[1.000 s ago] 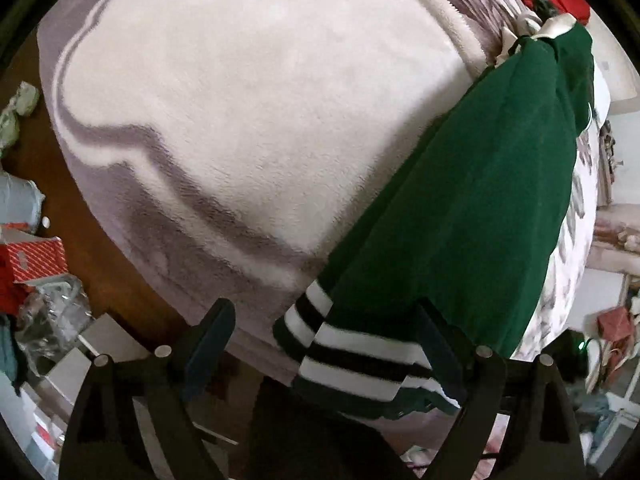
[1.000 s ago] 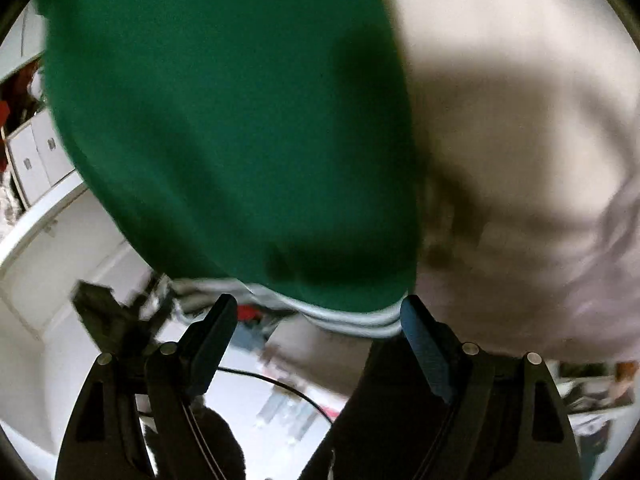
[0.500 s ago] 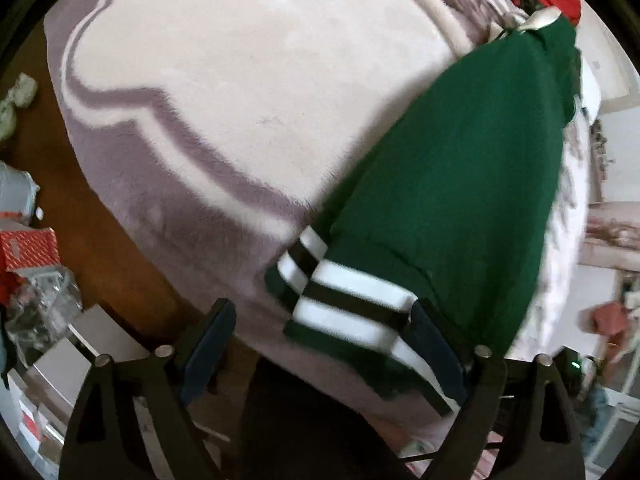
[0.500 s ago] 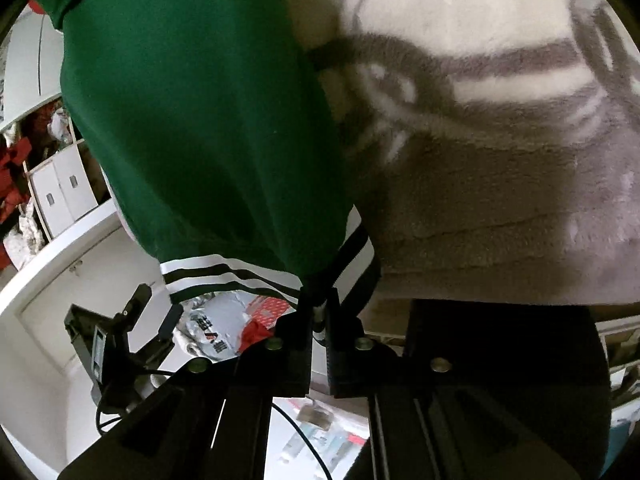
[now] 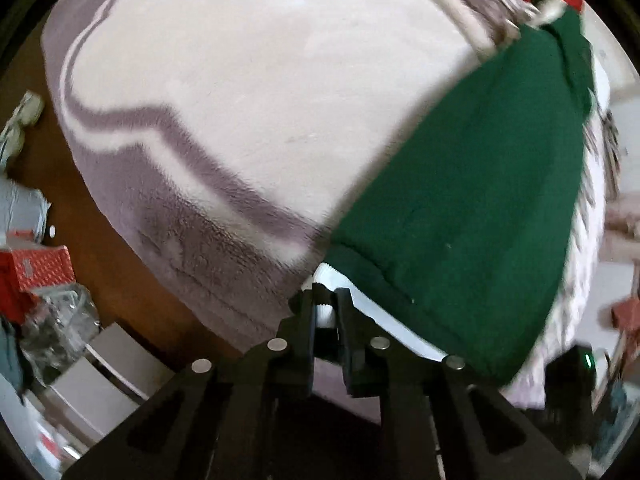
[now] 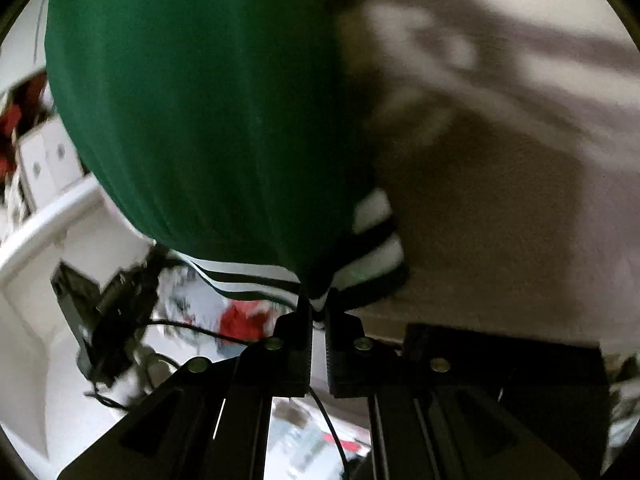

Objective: Fold large clothes

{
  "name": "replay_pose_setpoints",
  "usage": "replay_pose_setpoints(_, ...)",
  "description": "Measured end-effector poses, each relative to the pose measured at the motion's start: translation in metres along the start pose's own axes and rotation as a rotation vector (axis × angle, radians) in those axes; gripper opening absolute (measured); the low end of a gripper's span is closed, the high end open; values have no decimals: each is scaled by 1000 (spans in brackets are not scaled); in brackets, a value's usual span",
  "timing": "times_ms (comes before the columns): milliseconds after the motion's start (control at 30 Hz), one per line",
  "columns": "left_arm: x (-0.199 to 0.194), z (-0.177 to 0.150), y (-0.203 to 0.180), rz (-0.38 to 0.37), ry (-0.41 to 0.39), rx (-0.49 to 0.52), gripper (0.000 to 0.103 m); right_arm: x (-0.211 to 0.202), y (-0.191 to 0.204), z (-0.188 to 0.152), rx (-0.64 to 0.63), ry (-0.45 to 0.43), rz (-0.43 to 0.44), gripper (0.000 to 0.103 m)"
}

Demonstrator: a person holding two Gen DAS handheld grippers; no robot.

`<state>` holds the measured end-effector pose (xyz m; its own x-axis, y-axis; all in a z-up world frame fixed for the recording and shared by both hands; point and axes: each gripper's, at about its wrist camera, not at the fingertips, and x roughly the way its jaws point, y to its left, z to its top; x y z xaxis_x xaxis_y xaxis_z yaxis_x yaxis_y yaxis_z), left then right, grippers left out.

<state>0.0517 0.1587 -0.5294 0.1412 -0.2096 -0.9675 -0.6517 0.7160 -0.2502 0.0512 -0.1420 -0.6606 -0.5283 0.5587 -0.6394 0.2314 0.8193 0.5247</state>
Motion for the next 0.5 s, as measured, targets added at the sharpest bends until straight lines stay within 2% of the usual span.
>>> replay_pose_setpoints(33,-8,-3,-3,-19,7,9,12,-4,-3,2,-7,27,25,16)
replay_pose_setpoints(67,-22,-5,-3,-48,9,19,16,-12,-7,3,-19,49,46,21)
replay_pose_setpoints(100,-31,-8,-5,-71,4,27,28,-23,-11,1,-34,43,49,41)
replay_pose_setpoints(133,-41,-8,-5,-111,-5,39,49,-35,-18,1,-49,15,40,68)
replay_pose_setpoints(167,-47,-5,-4,-137,-15,45,62,-47,-22,0,-64,-19,35,77)
replay_pose_setpoints(200,-52,1,-3,-174,-39,50,78,-56,-26,2,-75,-39,41,82)
replay_pose_setpoints(333,-27,32,-7,-226,-31,85,79,-61,-45,22,-31,-71,163,82)
replay_pose_setpoints(500,43,71,-33,-330,109,224,79,-30,-42,51,-31,-91,379,82)
